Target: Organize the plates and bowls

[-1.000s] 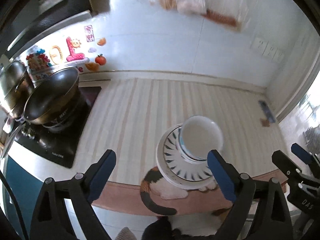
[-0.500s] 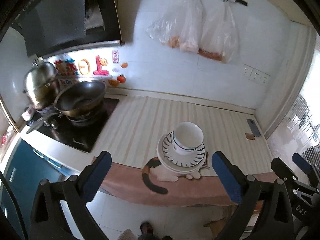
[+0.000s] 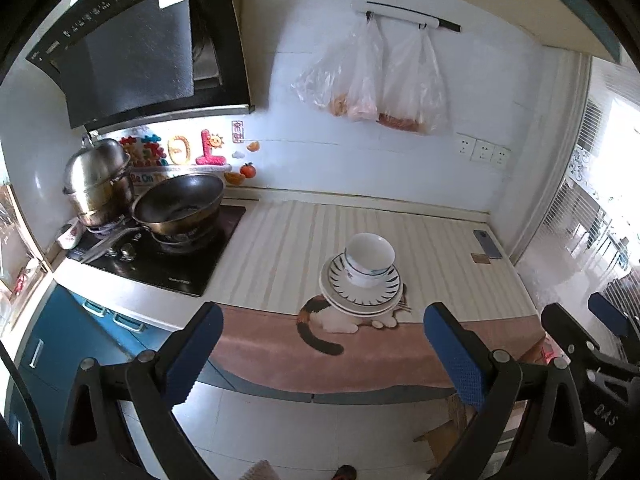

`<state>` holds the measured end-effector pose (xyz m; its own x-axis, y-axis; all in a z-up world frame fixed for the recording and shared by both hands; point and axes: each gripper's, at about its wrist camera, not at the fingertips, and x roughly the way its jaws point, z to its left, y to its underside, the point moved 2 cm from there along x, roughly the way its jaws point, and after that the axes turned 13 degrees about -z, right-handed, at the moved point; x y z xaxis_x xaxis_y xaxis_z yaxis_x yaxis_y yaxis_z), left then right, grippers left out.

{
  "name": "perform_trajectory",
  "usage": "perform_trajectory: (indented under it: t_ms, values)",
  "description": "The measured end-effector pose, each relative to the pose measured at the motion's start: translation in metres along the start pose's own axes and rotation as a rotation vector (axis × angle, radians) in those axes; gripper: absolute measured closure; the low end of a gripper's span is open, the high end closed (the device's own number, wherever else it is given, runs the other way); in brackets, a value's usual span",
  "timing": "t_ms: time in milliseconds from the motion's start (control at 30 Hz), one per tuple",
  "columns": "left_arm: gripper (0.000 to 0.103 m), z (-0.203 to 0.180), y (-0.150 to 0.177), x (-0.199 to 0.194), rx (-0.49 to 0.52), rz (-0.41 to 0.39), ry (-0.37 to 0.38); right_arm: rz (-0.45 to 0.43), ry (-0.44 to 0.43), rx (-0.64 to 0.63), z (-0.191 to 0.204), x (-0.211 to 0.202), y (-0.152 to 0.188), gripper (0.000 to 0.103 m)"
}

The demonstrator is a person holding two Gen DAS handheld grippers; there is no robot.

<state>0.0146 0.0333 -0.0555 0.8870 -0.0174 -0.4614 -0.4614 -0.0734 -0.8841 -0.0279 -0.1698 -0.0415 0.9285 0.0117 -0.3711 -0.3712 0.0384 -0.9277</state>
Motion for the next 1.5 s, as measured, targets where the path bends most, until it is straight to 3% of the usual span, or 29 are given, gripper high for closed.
perform_trajectory:
  t_ms: [467,767,1500]
  values:
    - [0.000,0.031,0.014,-0.047,0.018,-0.039,-0.021,0.006,-0.008,0.007,0.033,-0.042,0.016,0.004]
    - [0.000,0.034,0.015,-0.055,0.034,-0.045,-0.022,-0.011,0.020,0.017,0.032,-0.050,0.017,0.004]
    - [0.000,0.049,0.012,-0.053,0.044,-0.041,-0.028,-0.006,-0.005,0.005,0.050,-0.046,0.016,0.004]
